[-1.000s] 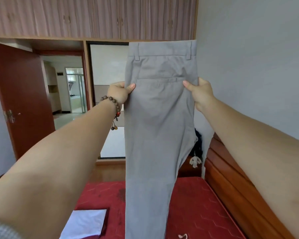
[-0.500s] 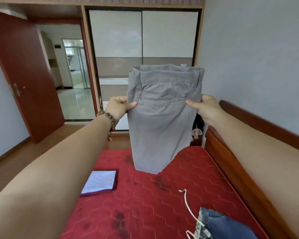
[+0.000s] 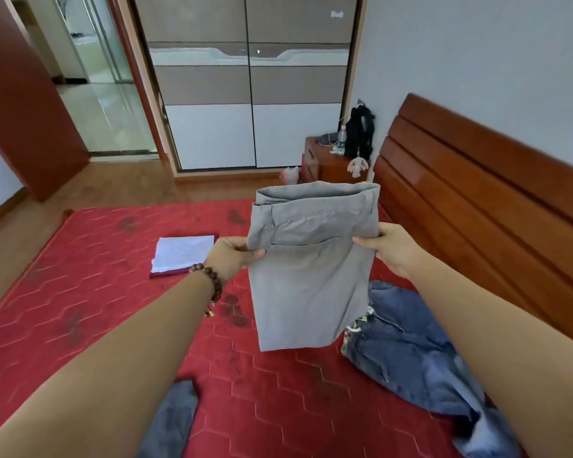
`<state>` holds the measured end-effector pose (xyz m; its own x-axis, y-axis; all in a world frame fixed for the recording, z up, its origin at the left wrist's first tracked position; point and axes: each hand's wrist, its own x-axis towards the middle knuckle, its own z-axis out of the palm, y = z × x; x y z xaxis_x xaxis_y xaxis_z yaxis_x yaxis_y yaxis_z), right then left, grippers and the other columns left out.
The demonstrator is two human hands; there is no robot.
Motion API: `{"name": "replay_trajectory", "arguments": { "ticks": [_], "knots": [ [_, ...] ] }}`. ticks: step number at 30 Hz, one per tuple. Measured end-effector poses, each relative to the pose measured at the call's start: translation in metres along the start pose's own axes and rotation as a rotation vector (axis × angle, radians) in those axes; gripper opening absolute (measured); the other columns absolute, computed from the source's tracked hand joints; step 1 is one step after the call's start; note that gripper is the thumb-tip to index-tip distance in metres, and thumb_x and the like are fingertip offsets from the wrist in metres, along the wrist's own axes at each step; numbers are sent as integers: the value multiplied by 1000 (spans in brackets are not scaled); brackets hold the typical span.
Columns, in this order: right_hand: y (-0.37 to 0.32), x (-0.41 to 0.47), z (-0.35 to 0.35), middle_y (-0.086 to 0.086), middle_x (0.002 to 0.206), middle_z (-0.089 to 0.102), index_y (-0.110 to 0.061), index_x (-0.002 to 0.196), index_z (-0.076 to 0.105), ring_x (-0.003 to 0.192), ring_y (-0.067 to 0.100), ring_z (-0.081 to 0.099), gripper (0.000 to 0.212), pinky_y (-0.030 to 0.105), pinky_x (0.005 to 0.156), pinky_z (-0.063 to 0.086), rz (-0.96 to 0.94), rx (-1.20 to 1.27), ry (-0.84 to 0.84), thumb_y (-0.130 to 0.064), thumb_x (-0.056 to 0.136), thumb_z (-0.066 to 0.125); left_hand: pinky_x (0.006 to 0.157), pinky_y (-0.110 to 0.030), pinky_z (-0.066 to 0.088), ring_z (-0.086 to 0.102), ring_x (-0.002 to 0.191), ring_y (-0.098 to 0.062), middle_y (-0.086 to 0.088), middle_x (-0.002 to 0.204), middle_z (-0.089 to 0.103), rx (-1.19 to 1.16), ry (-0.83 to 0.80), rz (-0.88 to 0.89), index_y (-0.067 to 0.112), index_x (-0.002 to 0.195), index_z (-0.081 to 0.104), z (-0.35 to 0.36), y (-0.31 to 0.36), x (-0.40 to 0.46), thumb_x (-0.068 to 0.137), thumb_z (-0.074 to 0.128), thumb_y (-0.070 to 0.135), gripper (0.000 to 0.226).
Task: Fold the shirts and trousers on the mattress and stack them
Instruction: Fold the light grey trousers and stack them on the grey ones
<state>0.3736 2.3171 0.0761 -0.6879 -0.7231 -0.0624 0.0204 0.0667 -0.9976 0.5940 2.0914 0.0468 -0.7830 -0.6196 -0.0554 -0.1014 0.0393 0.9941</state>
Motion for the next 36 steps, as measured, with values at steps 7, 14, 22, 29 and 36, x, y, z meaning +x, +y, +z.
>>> {"name": "replay_trajectory", "arguments": {
  "ticks": [7,14,22,29,36],
  "knots": [
    [54,-69,-11,13,109,71,1,112,66,101,26,68,28,35,86,57,116,37,-111,5,84,64,81,-30,56,68,87,-16,-6,97,73,56,-50,-66,2,105,70,19,-40,-87,83,69,-2,23],
    [123,-162,-21,22,109,69,1,110,66,106,34,65,26,46,94,50,183,-20,-148,-8,86,69,78,-25,55,69,84,-7,6,89,75,104,-23,-140,21,88,73,58,-79,-184,88,67,9,14],
    [177,-264,-30,14,108,72,-1,110,66,104,23,68,29,34,89,55,369,-48,-282,-10,83,71,95,-53,45,53,84,-20,-14,90,61,261,-113,-350,-15,98,64,72,-128,-281,88,67,21,37],
    [186,-292,-29,3,107,73,-12,109,69,100,16,69,47,24,75,54,468,-90,-352,-32,68,80,91,-47,54,67,92,-30,-23,105,69,179,-101,-460,-7,103,67,77,-131,-309,89,66,21,32],
    [196,-272,-18,9,108,72,-8,108,70,103,24,68,39,39,91,52,452,-10,-274,-24,74,77,96,-56,43,52,86,-23,-13,90,56,170,-58,-468,-11,97,64,72,-139,-288,88,68,25,37]
  ]
}}
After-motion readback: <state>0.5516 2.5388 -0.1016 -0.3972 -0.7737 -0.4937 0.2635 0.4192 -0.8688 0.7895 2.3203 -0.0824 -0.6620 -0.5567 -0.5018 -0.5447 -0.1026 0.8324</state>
